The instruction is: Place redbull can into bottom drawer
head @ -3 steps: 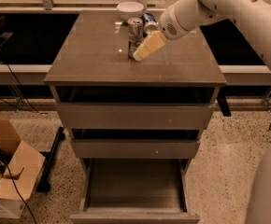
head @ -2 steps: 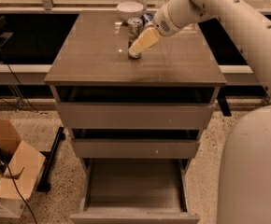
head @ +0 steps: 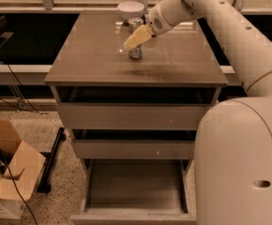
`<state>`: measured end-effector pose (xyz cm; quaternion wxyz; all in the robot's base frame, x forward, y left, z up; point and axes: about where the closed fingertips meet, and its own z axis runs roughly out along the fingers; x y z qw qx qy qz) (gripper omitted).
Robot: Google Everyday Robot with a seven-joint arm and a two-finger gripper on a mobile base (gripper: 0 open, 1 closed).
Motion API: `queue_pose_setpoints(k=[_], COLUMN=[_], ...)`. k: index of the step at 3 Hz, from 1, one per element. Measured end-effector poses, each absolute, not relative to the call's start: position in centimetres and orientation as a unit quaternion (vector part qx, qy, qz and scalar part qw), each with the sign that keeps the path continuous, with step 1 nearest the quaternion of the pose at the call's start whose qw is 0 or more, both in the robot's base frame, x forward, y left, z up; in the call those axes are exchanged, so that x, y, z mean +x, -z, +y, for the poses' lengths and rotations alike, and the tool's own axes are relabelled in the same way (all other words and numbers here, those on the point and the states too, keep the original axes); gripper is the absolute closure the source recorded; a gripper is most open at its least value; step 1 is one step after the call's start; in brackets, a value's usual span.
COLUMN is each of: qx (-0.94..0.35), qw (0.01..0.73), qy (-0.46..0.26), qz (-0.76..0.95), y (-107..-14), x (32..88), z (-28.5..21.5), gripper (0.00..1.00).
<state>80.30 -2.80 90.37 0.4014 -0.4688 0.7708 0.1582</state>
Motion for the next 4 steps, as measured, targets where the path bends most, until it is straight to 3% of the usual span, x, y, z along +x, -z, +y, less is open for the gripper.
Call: queue_pose_setpoints(k=[3,4], qx=[-0.474,-0.493], qw=[0.408,0.418], qy=[-0.186,-0.188], qz=[0.758,0.74], y=[-90.5,-92.3], x=[79.9,77.7], z=[-1.5,-1.0], gripper=[0.86,1.0])
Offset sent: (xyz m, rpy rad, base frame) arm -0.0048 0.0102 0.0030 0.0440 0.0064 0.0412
